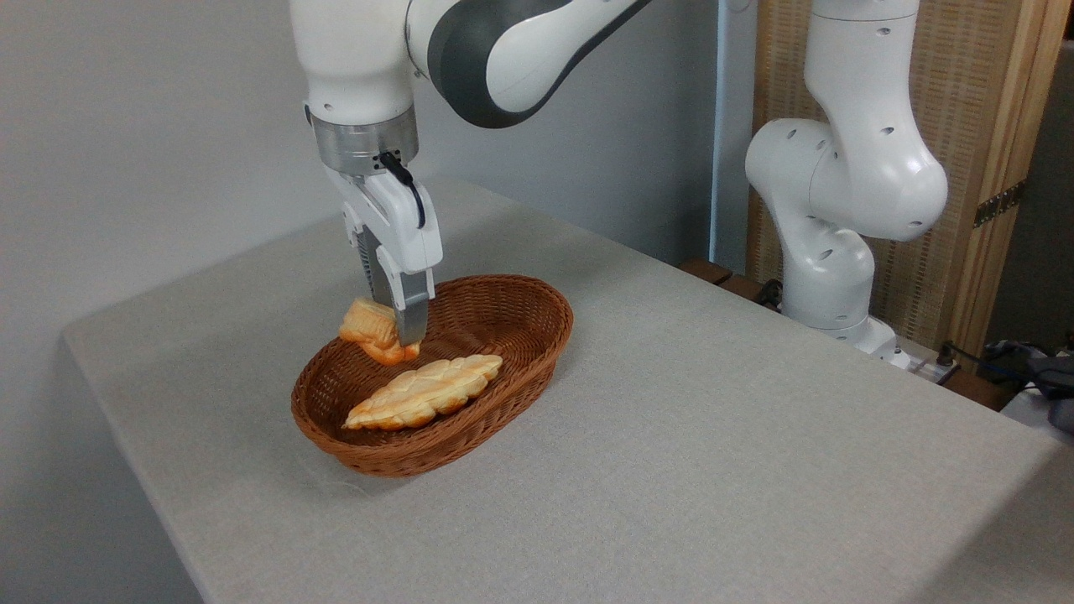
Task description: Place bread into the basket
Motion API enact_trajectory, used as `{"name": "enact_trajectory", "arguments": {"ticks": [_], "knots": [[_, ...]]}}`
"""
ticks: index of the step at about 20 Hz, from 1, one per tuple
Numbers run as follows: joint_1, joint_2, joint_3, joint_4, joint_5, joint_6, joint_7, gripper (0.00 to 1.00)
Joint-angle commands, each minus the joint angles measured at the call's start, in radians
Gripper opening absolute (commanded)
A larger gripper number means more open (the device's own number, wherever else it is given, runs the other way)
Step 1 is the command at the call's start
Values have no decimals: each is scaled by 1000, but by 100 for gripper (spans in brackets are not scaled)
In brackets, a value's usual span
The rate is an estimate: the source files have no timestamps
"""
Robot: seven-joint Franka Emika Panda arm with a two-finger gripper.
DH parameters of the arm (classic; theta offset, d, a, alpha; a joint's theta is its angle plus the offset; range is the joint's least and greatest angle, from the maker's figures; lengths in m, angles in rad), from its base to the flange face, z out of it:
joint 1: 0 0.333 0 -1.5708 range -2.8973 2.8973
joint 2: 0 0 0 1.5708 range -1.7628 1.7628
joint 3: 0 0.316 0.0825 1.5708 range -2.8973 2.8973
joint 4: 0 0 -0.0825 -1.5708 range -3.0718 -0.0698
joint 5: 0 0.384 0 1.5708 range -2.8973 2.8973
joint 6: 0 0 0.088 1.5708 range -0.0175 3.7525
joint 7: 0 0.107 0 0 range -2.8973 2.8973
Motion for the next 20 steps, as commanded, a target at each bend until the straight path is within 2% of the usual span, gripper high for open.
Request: {"name": "enact_trajectory", "arguments": {"ticks": [1, 15, 20], "knots": [[2, -3, 2, 8, -10, -32, -22, 100], [14, -12, 17, 9, -10, -32, -22, 100], [13, -21, 68, 21, -5, -30, -13, 100]]}}
